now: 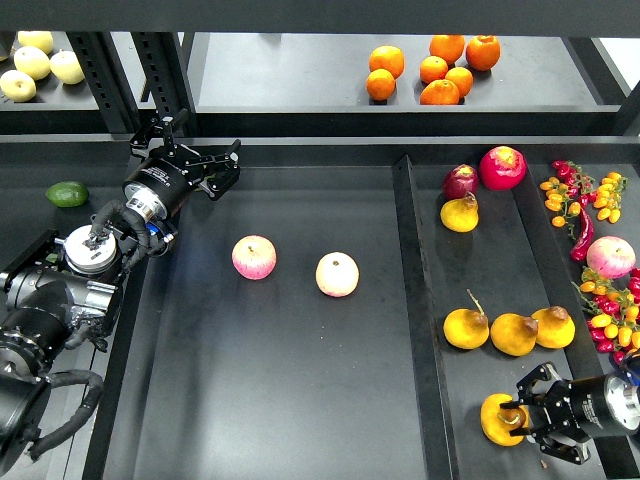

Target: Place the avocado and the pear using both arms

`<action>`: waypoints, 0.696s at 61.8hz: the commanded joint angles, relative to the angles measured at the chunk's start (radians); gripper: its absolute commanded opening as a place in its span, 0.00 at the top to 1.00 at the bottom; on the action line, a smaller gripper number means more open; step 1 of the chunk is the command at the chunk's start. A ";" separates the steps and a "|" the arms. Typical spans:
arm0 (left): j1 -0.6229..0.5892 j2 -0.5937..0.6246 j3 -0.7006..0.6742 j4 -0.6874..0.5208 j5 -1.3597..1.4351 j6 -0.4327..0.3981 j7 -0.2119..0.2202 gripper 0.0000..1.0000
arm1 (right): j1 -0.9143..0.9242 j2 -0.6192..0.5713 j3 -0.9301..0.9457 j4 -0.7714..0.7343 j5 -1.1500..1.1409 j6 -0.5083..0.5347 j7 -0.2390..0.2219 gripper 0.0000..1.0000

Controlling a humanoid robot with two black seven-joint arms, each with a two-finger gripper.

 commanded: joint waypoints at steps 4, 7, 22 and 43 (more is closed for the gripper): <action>0.000 0.000 0.000 0.003 0.000 0.000 0.000 0.01 | 0.004 -0.008 0.028 0.005 0.001 0.000 0.000 0.23; 0.000 0.000 0.000 0.003 0.000 0.000 -0.002 0.01 | 0.005 -0.014 0.051 0.008 0.008 0.000 0.000 0.13; -0.002 0.000 -0.005 0.003 0.000 0.000 -0.002 0.01 | 0.031 -0.026 0.144 0.029 0.050 0.000 0.000 0.05; -0.010 0.000 -0.034 -0.002 0.000 0.000 -0.005 0.01 | 0.162 -0.021 0.293 -0.013 0.169 0.000 0.000 0.06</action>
